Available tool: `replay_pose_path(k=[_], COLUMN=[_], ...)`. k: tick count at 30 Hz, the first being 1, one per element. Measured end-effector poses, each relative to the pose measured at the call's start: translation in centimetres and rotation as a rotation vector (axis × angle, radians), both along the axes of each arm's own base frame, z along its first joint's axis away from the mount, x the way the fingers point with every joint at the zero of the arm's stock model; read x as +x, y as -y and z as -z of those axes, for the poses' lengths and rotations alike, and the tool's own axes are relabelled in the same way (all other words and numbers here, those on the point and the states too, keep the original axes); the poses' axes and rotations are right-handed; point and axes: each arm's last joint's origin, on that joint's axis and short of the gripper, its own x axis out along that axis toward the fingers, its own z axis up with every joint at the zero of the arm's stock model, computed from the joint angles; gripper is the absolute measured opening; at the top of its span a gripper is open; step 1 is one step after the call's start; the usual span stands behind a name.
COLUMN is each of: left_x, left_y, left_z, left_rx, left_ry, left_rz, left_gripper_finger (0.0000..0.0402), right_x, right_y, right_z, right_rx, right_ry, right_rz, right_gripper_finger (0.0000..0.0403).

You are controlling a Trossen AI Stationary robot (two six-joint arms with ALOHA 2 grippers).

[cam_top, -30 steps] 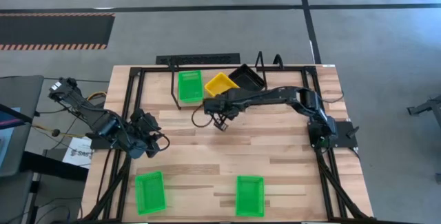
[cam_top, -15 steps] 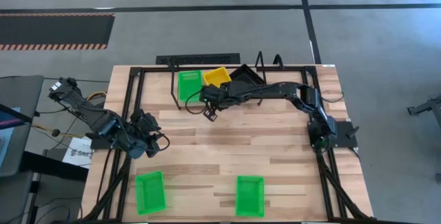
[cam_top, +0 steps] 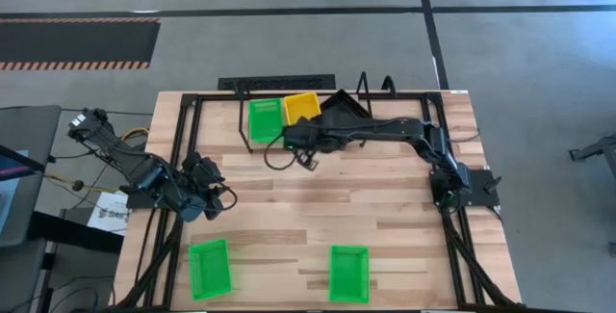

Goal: Stack baskets on shelf by color
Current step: Adjust the stacked black bins on the shelf

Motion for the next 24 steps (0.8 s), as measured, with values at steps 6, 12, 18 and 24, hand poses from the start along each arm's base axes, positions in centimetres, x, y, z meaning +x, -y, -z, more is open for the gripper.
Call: replay_pose_path(k=[6,12,18,24], left_x=[0.0,0.0,0.0,0.0], left_y=[0.0,0.0,0.0,-0.1], left_z=[0.0,0.0,0.0,0.0], left_rx=[0.004,0.004,0.005,0.015], left_ry=[-0.003,-0.003,-0.002,0.019], left_rz=[0.007,0.007,0.006,-0.019], left_gripper_finger=[0.0125,0.0125,0.0125,0.0125], right_x=[-1.6,-2.7,-5.9,-6.3], right_y=[3.5,10.6,17.3,16.2], right_z=[-0.9,-2.6,-5.4,-4.8], right_rx=[-0.024,0.109,0.261,0.373], right_ry=[-0.085,0.062,0.278,0.197], right_rz=[0.091,0.100,0.187,0.151], right_gripper_finger=[0.0000,0.0000,0.0000,0.0000])
